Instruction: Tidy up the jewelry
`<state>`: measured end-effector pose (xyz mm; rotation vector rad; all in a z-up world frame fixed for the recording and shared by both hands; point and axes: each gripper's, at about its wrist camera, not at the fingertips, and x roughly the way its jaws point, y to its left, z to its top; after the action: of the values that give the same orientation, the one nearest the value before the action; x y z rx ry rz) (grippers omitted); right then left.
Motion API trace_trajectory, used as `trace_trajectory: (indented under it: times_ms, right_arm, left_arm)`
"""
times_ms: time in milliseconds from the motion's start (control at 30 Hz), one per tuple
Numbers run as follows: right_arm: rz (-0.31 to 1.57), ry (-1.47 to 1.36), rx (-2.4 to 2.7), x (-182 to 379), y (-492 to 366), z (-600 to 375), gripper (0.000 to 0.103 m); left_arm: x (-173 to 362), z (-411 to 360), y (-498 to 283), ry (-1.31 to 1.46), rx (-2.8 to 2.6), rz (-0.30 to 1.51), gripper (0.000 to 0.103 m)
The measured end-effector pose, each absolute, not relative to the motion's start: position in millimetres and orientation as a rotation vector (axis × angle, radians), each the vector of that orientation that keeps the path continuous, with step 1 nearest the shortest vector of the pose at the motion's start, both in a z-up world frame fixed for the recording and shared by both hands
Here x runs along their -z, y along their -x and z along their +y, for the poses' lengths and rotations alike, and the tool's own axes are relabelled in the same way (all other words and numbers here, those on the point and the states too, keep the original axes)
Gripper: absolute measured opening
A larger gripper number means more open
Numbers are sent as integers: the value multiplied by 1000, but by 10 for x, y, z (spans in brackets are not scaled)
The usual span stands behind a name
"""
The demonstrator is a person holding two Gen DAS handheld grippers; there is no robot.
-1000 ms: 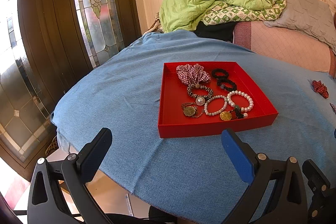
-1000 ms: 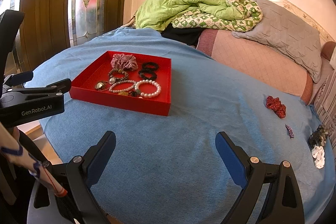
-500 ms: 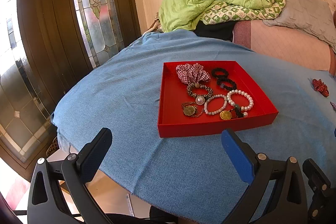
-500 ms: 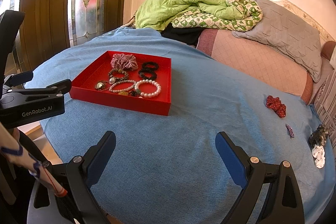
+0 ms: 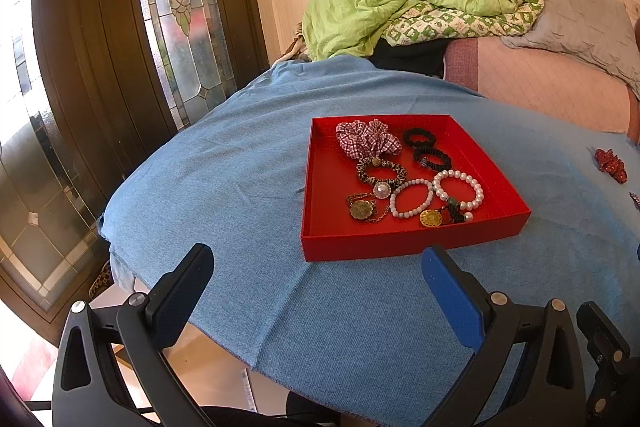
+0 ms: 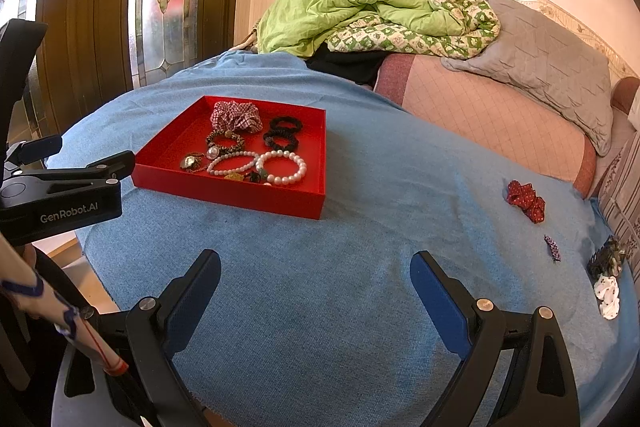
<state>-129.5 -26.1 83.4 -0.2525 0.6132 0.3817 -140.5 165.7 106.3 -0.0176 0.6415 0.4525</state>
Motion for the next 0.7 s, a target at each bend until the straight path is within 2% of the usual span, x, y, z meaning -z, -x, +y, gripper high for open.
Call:
trace_trajectory:
  times_ms: [700]
  right_arm:
    - [614, 253, -382, -841, 1289, -267, 98]
  left_arm:
    - [-1054, 1673, 1413, 15, -451, 644, 103]
